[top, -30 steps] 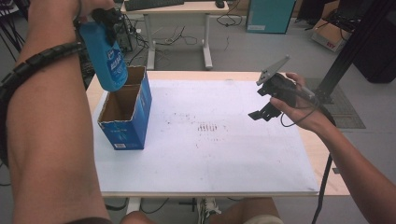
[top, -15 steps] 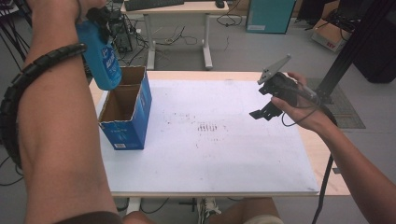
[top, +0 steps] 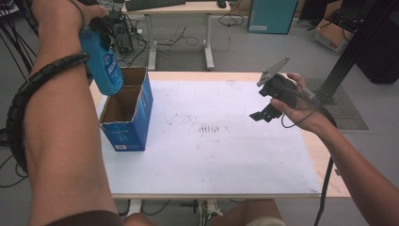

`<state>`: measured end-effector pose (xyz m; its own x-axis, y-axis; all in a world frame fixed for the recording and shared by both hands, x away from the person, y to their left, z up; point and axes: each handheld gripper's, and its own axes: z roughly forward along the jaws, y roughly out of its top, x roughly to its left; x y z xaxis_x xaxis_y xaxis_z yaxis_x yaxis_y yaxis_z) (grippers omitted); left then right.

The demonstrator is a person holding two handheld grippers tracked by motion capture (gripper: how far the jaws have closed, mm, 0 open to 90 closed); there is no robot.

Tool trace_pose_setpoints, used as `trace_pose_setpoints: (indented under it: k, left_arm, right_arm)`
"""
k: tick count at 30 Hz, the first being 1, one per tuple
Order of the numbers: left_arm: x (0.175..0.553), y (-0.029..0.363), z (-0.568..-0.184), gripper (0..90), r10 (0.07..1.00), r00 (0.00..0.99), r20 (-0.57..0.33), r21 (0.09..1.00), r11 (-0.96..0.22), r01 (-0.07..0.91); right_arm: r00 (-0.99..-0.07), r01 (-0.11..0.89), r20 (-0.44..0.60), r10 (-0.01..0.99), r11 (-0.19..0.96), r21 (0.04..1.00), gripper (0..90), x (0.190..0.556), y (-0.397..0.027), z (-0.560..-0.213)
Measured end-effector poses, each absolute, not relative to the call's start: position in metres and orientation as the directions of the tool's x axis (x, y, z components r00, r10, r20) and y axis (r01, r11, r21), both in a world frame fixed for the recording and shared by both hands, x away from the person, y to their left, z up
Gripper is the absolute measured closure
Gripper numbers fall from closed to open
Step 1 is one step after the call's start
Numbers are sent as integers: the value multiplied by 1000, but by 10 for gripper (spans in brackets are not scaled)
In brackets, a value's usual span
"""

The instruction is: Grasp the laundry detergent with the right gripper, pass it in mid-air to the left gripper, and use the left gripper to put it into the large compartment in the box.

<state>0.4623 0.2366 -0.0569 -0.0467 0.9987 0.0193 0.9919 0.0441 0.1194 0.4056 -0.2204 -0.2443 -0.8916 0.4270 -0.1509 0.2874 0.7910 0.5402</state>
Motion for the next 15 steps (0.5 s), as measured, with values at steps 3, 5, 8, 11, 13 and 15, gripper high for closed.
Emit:
trace_pose_setpoints:
  k: [3, 5, 8, 11, 13, 15]
  left_arm:
    - [463, 237, -62, 372, 999, -49, 13, 120, 47, 992]
    - [463, 237, -66, 373, 999, -50, 11, 120, 49, 992]
    - [464, 237, -72, 373, 999, -46, 10, 120, 45, 992]
    - [465, 238, -78, 372, 999, -39, 11, 111, 37, 993]
    - [465, 238, -84, 373, 999, -46, 7, 117, 45, 992]
    - [465, 239, -88, 373, 999, -50, 6, 120, 49, 992]
  right_arm:
    - [-888, 291, -153, 434, 786, 545, 61, 405, -220, -244]
    - [-888, 288, -156, 433, 787, 545, 61, 405, -219, -244]
    - [-890, 283, -159, 426, 792, 541, 61, 404, -219, -244]
    - [-889, 287, -158, 429, 792, 539, 61, 404, -219, -244]
    - [-887, 289, -160, 433, 790, 541, 62, 403, -219, -244]
    - [-884, 295, -158, 441, 785, 544, 62, 403, -219, -244]
